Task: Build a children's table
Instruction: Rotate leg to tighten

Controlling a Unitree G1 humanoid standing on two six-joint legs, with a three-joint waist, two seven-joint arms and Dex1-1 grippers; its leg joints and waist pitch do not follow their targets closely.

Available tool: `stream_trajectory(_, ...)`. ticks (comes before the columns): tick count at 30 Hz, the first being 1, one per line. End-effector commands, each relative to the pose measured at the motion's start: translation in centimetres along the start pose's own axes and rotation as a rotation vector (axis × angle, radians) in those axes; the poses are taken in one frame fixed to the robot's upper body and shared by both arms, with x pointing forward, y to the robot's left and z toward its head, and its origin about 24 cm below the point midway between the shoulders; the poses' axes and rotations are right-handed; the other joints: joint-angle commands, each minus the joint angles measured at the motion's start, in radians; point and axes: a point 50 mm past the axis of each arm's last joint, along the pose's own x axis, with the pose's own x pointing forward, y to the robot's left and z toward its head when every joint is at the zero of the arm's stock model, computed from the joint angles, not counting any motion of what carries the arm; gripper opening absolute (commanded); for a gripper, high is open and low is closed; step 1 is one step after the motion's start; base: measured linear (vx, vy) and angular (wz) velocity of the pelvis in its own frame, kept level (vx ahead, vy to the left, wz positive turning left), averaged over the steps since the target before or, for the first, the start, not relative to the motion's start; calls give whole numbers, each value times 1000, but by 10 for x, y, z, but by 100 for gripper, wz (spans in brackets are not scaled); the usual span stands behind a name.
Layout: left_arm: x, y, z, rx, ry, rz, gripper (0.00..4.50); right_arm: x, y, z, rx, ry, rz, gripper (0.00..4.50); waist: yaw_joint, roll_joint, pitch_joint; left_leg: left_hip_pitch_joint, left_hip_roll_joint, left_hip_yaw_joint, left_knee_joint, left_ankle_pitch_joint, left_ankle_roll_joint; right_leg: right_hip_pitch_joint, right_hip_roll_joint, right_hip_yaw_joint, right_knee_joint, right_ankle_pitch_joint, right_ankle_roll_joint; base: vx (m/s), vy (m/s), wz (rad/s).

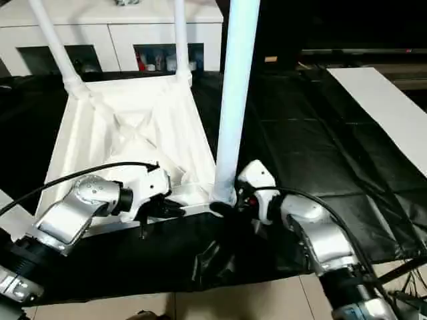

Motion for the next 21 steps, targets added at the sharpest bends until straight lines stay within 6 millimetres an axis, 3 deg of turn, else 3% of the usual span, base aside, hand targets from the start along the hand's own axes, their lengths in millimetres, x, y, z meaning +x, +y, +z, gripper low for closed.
stream_trajectory(1, 2, -3, 6, 23, -7, -33, 0, 3, -5, 6, 11, -37, -15, 347, -4, -8, -65, 44, 87, -49, -78, -192, 42, 23, -57, 24, -42, -98, -274, 0, 0, 0)
stream_trajectory(8, 3, -5, 2, 17, 4, -38, 0, 7, -1, 3, 19, -38, 13, 278, -1, -7, -65, 45, 86, -48, -77, -188, 37, 24, -55, 24, -40, -85, -274, 0, 0, 0)
stream_trajectory(21, 8, -6, -4, -8, 40, -15, 0, 10, 1, -12, 45, 15, -46, 267, -3, -7, -64, 45, 86, -49, -77, -208, 31, 23, -56, 25, -42, -122, -272, 0, 0, 0)
